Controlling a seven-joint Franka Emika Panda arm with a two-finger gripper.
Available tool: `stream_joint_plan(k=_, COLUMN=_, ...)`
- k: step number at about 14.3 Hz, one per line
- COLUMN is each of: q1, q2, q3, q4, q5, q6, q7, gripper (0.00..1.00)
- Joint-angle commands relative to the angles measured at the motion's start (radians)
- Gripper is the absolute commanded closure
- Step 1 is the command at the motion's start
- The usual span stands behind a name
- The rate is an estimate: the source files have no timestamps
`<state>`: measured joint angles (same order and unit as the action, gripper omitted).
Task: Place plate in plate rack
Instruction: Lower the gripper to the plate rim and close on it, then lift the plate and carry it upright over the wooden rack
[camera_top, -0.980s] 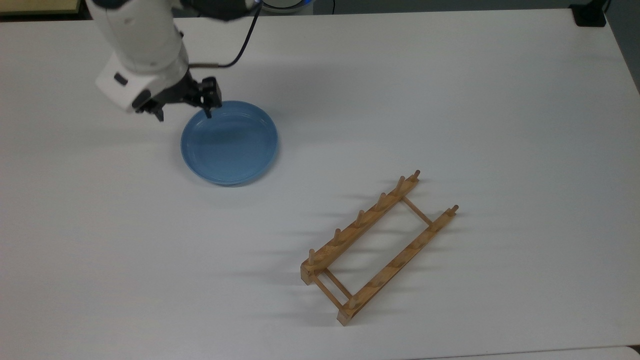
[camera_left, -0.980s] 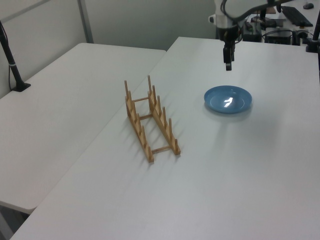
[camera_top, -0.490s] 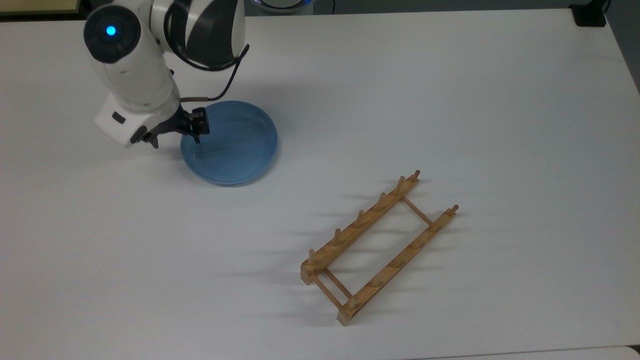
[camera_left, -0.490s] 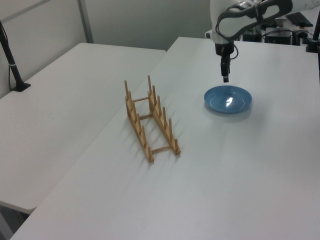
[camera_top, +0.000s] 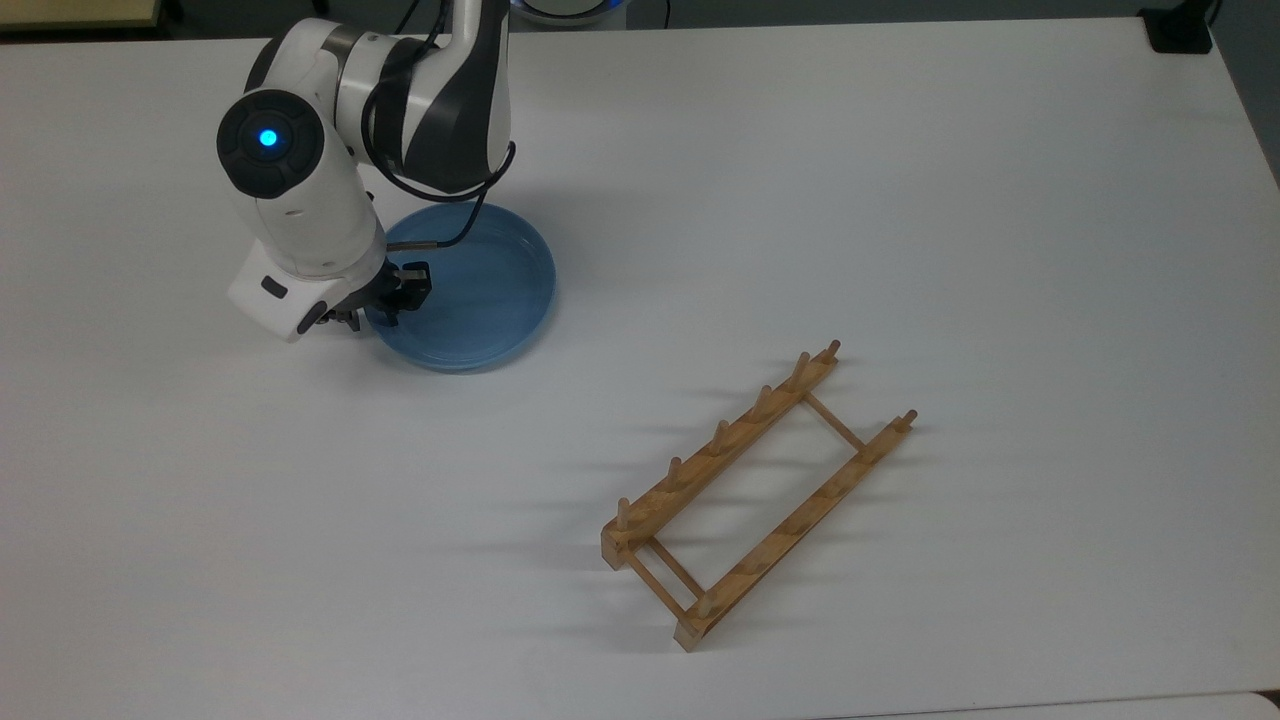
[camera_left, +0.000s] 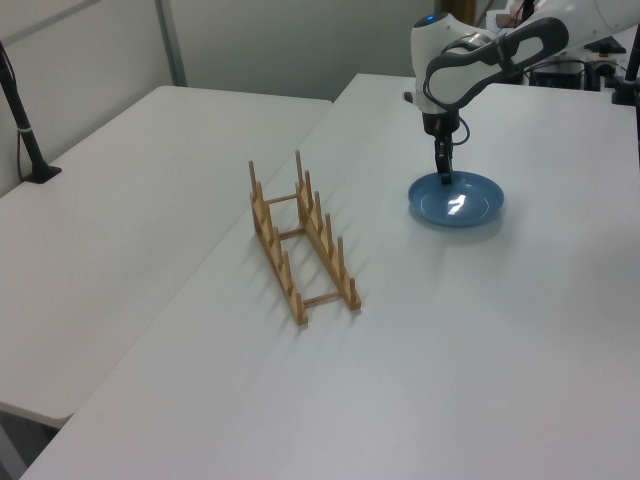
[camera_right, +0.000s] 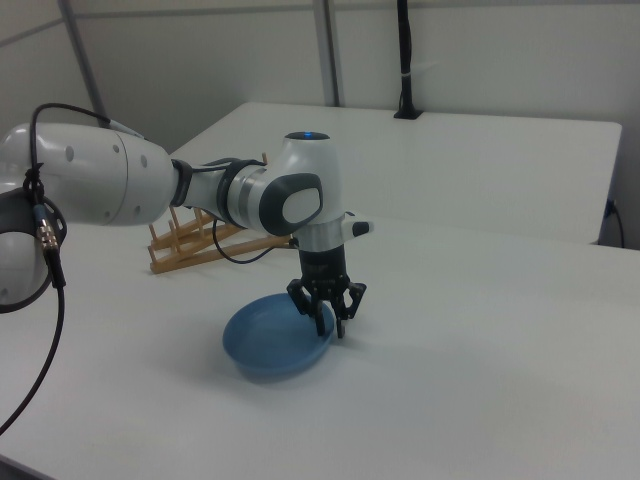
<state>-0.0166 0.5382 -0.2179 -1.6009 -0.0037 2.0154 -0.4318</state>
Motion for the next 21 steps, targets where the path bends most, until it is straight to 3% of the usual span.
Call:
stream_joint_plan(k=1, q1=0.01, q2=-0.006, q3=-0.006, q4=-0.011, q5=-0.002, q6=0.023, q7=-0.044, gripper=0.9)
stream_joint_plan(k=3, q1=0.01, q2=-0.009, q3=-0.006, q4=-0.011, q5=-0.002, q6=0.022, q7=-0.047, gripper=1.0)
stream_joint_plan(k=9, q1=0.009, q2=-0.046, q3=-0.008, q4=-0.001, q5=0.005, q6=0.011, q7=-0.084, gripper=1.0)
stream_joint_plan(k=14, q1=0.018, q2=-0.194, q3=-0.012, q4=0.015, q5=0.013, q6=0.014, q7=-0.088, gripper=1.0)
stream_joint_plan(k=17, q1=0.084, q2=-0.244, q3=-0.02, q4=0.053, q5=-0.03, q6=0.023, q7=-0.087, gripper=1.0)
stream_joint_plan(k=19, q1=0.157, q2=-0.251, q3=-0.023, q4=0.151, q5=-0.151, q6=0.026, q7=-0.09, gripper=1.0)
stream_joint_plan(k=21, q1=0.213, q2=-0.26, q3=-0.031, q4=0.208, q5=-0.203, q6=0.087, q7=-0.082, gripper=1.0)
